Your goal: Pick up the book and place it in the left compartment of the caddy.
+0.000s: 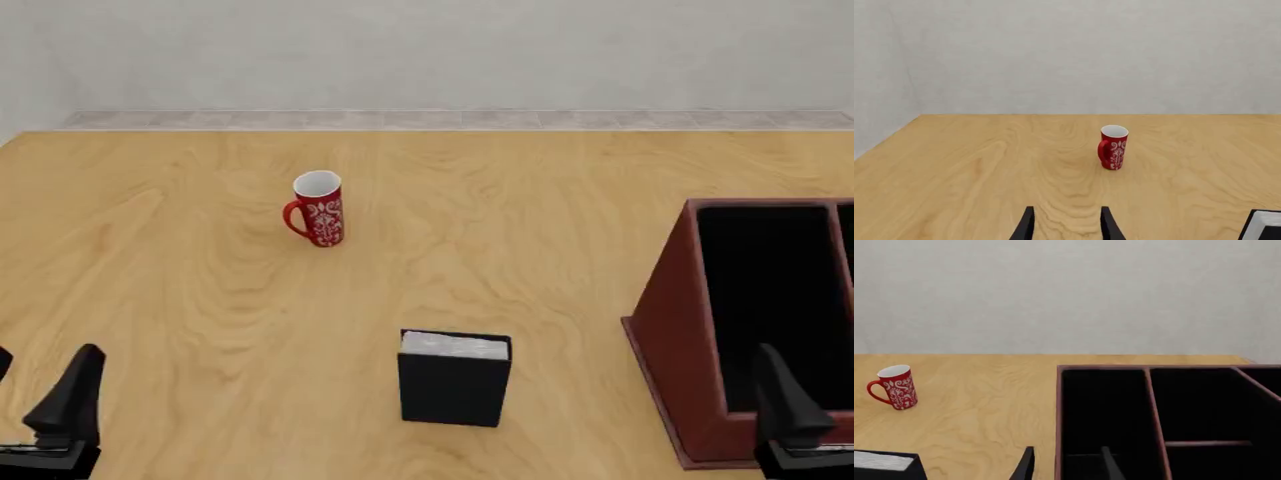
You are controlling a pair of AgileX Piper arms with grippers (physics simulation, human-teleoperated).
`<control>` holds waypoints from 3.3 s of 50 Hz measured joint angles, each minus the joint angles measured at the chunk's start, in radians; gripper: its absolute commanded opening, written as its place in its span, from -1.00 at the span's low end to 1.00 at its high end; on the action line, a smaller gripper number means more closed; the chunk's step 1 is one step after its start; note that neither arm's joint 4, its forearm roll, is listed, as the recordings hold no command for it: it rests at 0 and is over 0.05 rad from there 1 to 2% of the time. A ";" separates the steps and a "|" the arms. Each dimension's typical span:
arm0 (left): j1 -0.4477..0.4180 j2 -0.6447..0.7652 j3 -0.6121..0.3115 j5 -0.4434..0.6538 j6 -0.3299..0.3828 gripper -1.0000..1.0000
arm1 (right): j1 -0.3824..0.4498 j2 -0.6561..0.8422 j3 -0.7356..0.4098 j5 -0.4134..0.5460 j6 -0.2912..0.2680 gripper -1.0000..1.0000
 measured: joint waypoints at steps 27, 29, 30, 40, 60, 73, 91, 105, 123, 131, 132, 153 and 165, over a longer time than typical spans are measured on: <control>0.000 0.000 0.000 0.000 0.000 1.00 | 0.086 0.134 -0.158 0.037 -0.110 1.00; 0.000 0.000 0.000 0.000 0.000 1.00 | 0.096 0.149 -0.175 0.042 -0.118 1.00; 0.000 0.000 0.000 0.000 0.000 1.00 | 0.101 0.157 -0.183 0.044 -0.122 1.00; 0.000 0.000 0.000 0.000 0.000 1.00 | 0.163 0.252 -0.277 0.075 -0.147 1.00; 0.000 0.000 0.000 0.000 0.000 1.00 | 0.271 0.490 -0.495 0.182 -0.180 1.00; 0.000 0.000 0.000 0.000 0.000 1.00 | 0.338 0.609 -0.614 0.264 -0.230 1.00; 0.000 0.000 0.000 0.000 0.000 1.00 | 0.428 0.763 -0.720 0.340 -0.357 1.00; 0.000 0.000 0.000 0.000 0.000 1.00 | 0.486 0.857 -0.766 0.394 -0.431 1.00; 0.000 0.000 0.000 0.000 0.000 1.00 | 0.601 0.971 -0.808 0.440 -0.440 1.00; 0.000 0.000 0.000 0.000 0.000 1.00 | 0.647 1.017 -0.835 0.458 -0.429 1.00; 0.000 0.000 0.000 0.000 0.000 1.00 | 0.652 1.023 -0.838 0.461 -0.427 1.00; 0.000 0.000 0.000 0.000 0.000 1.00 | 0.740 1.126 -0.858 0.458 -0.358 1.00; 0.000 0.000 0.000 0.000 0.000 1.00 | 0.791 1.185 -0.855 0.441 -0.321 1.00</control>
